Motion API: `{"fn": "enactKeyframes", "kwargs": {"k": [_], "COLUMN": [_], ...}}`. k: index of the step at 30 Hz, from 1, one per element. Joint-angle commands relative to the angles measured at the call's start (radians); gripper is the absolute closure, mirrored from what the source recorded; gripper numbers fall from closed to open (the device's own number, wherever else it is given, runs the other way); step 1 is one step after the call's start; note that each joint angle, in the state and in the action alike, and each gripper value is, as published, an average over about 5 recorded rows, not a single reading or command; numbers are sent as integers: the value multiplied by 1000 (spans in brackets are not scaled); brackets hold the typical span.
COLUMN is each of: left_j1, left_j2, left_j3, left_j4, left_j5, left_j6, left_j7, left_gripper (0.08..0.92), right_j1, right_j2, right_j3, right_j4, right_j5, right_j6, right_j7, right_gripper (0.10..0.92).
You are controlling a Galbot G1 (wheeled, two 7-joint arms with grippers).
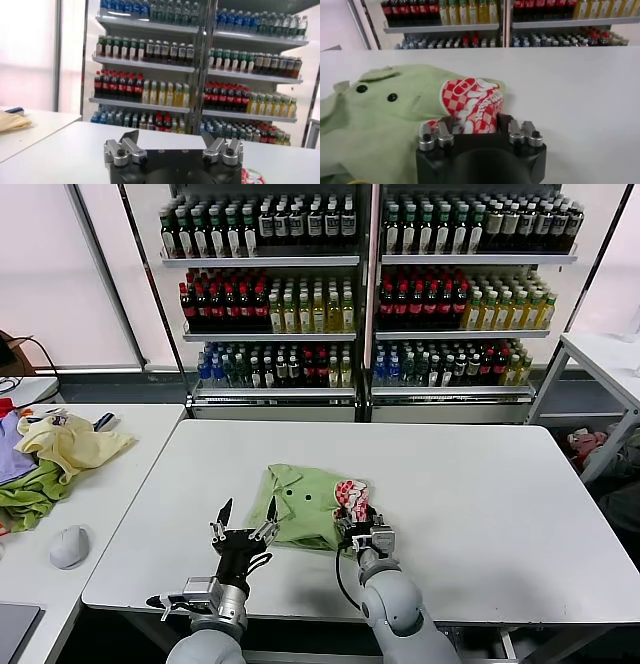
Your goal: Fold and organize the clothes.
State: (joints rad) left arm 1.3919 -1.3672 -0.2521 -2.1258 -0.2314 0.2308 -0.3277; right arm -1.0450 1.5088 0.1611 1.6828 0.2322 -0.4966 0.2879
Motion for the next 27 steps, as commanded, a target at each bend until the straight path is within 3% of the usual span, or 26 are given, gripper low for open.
{"fn": "enactKeyframes", "kwargs": {"k": [1, 12, 16, 20, 27], "left_j1": [49, 65, 72, 74, 80], "left_j2": [13, 8, 3, -6, -17], "left_j3": [-16, -7, -4, 2, 12], "left_j4": [-28, -42, -42, -41, -41], "left_j5": [24, 45, 60, 75, 99], "left_j6": [-16, -6, -6, -6, -5], "left_j7": [-3, 1, 4, 6, 12], "left_gripper": [177, 177, 177, 177, 177], "right_j1": [40, 232, 263, 250, 115], "right_j2": [17, -226, -294, -315, -320], "right_j3": [-10, 77, 96, 121, 191], "right_j4": [-68, -185, -233, -238, -111], "right_j5": [-2, -98, -155, -170, -97], "right_j6": [-25, 70, 154, 247, 330], "right_j7": [12, -198, -287, -289, -234], "right_gripper": [490, 808, 877, 864, 692]}}
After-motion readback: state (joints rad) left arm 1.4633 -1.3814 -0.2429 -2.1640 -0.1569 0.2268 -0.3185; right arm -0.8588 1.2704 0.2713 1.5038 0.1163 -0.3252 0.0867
